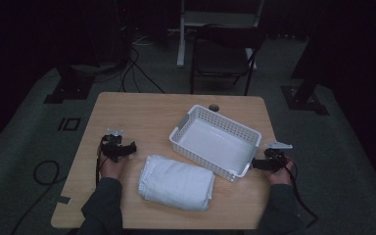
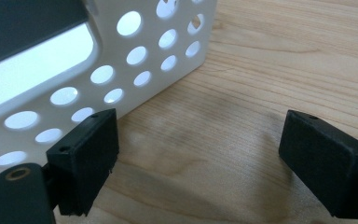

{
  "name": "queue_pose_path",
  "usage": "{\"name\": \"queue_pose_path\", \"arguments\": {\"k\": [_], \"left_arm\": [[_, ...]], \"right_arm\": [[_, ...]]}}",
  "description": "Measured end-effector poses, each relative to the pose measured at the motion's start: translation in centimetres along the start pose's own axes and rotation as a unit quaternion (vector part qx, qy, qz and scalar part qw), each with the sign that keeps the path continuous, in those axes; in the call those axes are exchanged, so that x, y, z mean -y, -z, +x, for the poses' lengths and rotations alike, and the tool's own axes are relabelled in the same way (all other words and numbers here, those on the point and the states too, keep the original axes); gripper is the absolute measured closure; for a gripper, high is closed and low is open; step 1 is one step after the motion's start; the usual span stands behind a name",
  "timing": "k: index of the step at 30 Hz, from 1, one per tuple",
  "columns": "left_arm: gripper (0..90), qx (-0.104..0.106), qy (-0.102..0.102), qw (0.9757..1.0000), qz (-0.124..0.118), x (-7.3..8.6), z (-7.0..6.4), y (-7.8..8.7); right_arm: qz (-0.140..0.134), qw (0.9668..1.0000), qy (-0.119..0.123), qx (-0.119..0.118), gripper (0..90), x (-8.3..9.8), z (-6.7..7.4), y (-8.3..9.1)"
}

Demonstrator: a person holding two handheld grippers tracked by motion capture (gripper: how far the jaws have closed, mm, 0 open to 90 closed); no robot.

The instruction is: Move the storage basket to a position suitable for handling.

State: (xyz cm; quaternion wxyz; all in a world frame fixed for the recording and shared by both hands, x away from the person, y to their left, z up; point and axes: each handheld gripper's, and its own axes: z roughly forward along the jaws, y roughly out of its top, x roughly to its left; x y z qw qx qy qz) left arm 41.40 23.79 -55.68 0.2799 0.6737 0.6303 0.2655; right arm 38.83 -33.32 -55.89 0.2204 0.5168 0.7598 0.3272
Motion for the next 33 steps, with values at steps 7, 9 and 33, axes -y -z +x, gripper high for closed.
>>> {"name": "queue_pose_path", "arguments": {"k": [7,9,33], "left_arm": [[13.8,0.004,-0.005,1.0,0.0,0.2,0.1,0.2],[13.8,0.004,-0.004,1.0,0.0,0.2,0.1,0.2],[13.8,0.003,-0.004,1.0,0.0,0.2,0.2,0.2]], "right_arm": [[-0.001,1.0,-0.005,0.005,12.3,0.0,0.1,0.0],[0.002,1.0,-0.003,0.003,12.7,0.0,0.2,0.1],[-0.071,0.9916,-0.085,0.067,28.0,-1.9,-0.2,5.4]]}}
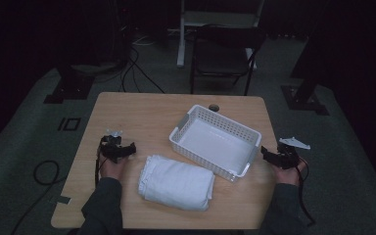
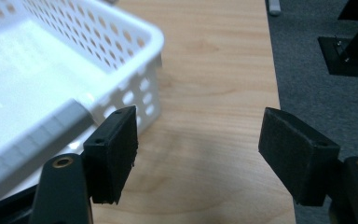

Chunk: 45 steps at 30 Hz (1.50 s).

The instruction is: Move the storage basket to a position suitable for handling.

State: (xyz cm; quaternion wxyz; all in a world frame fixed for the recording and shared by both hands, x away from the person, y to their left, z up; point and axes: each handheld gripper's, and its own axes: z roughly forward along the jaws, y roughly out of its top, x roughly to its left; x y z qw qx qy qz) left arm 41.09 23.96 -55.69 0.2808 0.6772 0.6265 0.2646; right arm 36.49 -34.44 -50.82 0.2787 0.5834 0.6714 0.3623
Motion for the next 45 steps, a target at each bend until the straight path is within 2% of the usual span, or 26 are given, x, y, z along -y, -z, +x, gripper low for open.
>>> {"name": "queue_pose_path", "arguments": {"k": [3,7,10,14,15,16,19,22,31,41,42,45], "left_arm": [[13.8,0.0,0.0,1.0,0.0,0.0,0.0,0.0],[13.8,0.0,0.0,1.0,0.0,0.0,0.0,0.0],[13.7,0.0,0.0,1.0,0.0,0.0,0.0,0.0],[13.8,0.0,0.0,1.0,0.0,0.0,0.0,0.0],[13.8,0.0,0.0,1.0,0.0,0.0,0.0,0.0],[13.7,0.0,0.0,1.0,0.0,0.0,0.0,0.0],[13.7,0.0,0.0,1.0,0.0,0.0,0.0,0.0],[13.7,0.0,0.0,1.0,0.0,0.0,0.0,0.0],[13.8,0.0,-0.001,1.0,0.001,0.0,0.0,0.0],[13.8,0.0,-0.001,1.0,0.001,0.0,0.0,0.0],[13.8,0.0,-0.001,1.0,0.0,0.0,0.0,0.0],[13.8,0.0,-0.001,1.0,0.0,0.0,0.0,0.0]], "right_arm": [[-0.011,0.9999,-0.001,0.004,28.0,-0.4,0.4,0.7],[-0.027,0.9996,-0.003,-0.007,28.0,-0.9,1.1,1.5],[-0.027,0.9993,-0.01,-0.026,27.9,-1.1,1.9,1.8],[-0.026,0.999,-0.013,-0.033,28.0,-1.2,2.6,2.0],[-0.02,0.9989,-0.006,-0.042,27.9,-1.3,3.7,2.1],[-0.017,0.999,-0.002,-0.04,27.9,-1.3,4.0,2.0],[-0.003,0.9986,-0.007,-0.052,28.1,-1.2,4.8,1.8],[0.005,0.9988,-0.006,-0.048,28.2,-1.0,5.5,1.8],[0.024,0.9984,-0.009,-0.051,30.4,0.3,6.3,2.2],[0.04,0.9969,-0.004,-0.068,38.5,0.9,7.1,2.6],[0.042,0.9962,-0.001,-0.076,42.3,0.9,7.3,2.7],[0.045,0.9963,-0.001,-0.073,42.6,0.9,7.5,2.7]]}}
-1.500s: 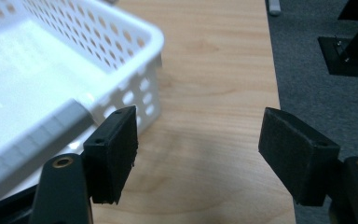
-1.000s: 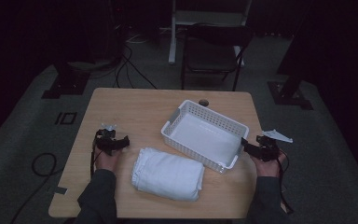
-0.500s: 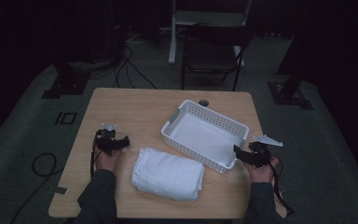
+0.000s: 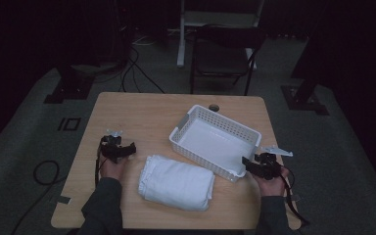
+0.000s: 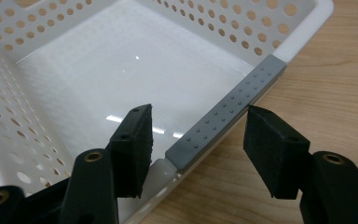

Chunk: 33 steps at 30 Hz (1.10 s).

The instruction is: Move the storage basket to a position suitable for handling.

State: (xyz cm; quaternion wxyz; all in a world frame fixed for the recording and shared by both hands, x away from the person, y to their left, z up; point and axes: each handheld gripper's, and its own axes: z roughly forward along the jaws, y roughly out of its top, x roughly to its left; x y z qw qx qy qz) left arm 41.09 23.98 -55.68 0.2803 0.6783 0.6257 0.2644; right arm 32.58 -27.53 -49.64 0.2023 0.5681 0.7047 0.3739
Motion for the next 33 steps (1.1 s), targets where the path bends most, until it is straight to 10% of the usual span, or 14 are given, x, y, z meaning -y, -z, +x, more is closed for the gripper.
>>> {"name": "queue_pose_path", "arguments": {"k": [33], "left_arm": [[13.8,-0.001,0.001,1.0,0.0,0.0,0.0,0.0]], "right_arm": [[0.005,0.9999,0.003,0.009,53.9,-3.3,0.0,-3.9]]}}
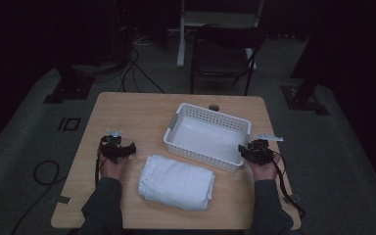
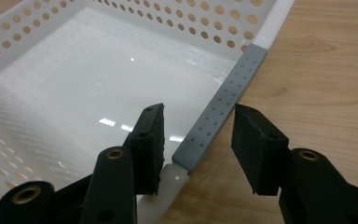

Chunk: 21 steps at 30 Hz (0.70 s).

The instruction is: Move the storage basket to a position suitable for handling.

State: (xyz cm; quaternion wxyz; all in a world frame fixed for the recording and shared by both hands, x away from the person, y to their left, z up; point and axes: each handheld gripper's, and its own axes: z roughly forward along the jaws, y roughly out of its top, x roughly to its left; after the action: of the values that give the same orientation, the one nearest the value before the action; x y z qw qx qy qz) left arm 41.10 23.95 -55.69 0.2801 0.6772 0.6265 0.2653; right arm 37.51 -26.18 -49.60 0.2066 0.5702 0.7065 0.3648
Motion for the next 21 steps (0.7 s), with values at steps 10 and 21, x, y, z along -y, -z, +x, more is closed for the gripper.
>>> {"name": "queue_pose_path", "arguments": {"k": [10,21], "left_arm": [[13.8,0.0,0.001,1.0,0.0,0.0,0.0,0.0],[13.8,0.004,-0.003,1.0,0.0,0.1,0.0,0.1]], "right_arm": [[0.008,0.9999,0.005,-0.011,49.4,0.3,0.8,0.4],[0.008,0.9998,-0.002,-0.016,55.6,-0.4,0.7,-0.7]]}}
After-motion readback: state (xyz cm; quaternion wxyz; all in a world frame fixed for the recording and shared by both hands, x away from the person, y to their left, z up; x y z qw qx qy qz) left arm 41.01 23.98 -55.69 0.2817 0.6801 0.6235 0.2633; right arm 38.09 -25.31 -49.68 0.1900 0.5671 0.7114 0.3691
